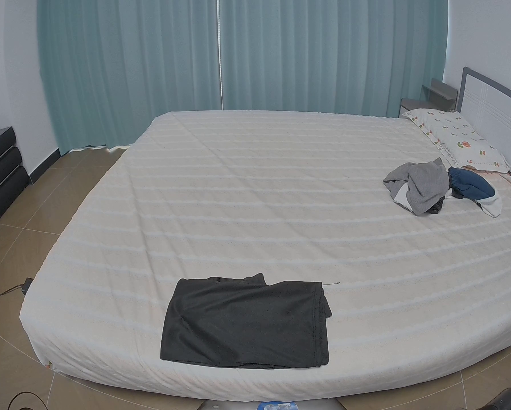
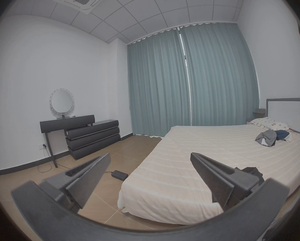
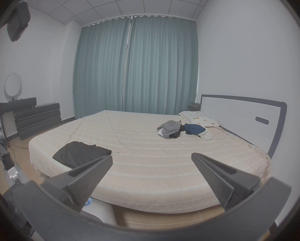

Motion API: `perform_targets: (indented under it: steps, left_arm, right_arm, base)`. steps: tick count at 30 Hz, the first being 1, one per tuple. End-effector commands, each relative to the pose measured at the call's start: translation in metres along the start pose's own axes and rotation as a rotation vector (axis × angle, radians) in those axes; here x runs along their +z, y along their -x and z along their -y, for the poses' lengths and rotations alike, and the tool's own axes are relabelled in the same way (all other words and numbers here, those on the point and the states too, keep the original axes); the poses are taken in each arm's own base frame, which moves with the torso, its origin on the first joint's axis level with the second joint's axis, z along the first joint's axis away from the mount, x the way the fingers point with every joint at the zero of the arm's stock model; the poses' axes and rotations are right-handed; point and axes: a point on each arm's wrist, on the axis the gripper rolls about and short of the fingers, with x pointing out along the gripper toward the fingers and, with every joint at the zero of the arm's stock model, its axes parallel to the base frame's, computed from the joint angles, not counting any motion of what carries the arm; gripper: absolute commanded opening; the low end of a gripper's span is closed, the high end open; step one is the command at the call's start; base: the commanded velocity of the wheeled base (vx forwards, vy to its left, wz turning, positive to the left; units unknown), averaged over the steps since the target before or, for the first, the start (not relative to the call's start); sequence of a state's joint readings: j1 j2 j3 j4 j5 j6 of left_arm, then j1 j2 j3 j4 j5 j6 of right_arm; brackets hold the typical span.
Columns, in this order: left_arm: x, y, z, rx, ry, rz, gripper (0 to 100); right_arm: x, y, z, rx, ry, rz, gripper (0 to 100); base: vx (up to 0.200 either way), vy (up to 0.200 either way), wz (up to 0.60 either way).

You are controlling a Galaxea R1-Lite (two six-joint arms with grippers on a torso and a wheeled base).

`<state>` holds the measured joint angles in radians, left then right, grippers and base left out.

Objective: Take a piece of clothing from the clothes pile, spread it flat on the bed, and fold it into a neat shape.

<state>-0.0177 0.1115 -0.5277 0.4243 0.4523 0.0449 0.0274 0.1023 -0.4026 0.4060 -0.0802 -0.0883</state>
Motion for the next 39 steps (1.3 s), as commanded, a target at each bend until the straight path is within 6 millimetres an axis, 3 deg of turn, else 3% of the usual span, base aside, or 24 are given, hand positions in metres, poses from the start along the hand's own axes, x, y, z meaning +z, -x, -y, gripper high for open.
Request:
perform_targets:
  steps: [1, 8, 12, 14, 17, 23, 26, 33, 39]
  left_arm:
    - [-0.016, 0.013, -0.004, 0.015, 0.002, 0.062, 100]
    - [-0.029, -0.003, 0.006, -0.048, 0.061, 0.099, 100]
    - [-0.045, -0.021, 0.016, -0.093, 0.084, 0.178, 100]
    - [-0.066, -0.035, 0.024, -0.119, 0.104, 0.265, 100]
    - [-0.064, -0.034, 0.025, -0.173, 0.116, 0.304, 100]
    - [-0.067, -0.035, 0.027, -0.218, 0.103, 0.280, 100]
    - [-0.074, -0.037, 0.028, -0.232, 0.074, 0.218, 100]
    - [-0.090, -0.039, 0.029, -0.233, 0.034, 0.060, 100]
    - [-0.089, -0.038, 0.030, -0.273, 0.031, 0.062, 100]
  right_arm:
    - [-0.017, 0.007, -0.003, -0.038, 0.040, 0.057, 100]
    - [-0.025, -0.008, -0.004, -0.051, 0.010, 0.116, 100]
    - [-0.034, -0.024, -0.006, -0.054, 0.015, 0.262, 100]
    - [-0.041, -0.031, -0.008, -0.021, 0.039, 0.340, 100]
    - [-0.039, -0.030, -0.008, -0.005, 0.045, 0.353, 100]
    - [-0.043, -0.032, -0.009, 0.022, 0.050, 0.319, 100]
    - [-0.055, -0.035, -0.010, 0.039, 0.032, 0.200, 100]
    - [-0.059, -0.036, -0.011, 0.054, -0.043, 0.151, 100]
    - [-0.064, -0.035, -0.011, 0.052, -0.081, 0.081, 100]
  base:
    - [0.000, 0.000, 0.00]
    - [0.000, 0.000, 0.00]
    - [0.000, 0.000, 0.00]
    - [0.000, 0.000, 0.00]
    - [0.000, 0.000, 0.00]
    - [0.000, 0.000, 0.00]
    - [0.000, 0.000, 0.00]
    - [0.000, 0.000, 0.00]
    - [0.000, 0.000, 0.00]
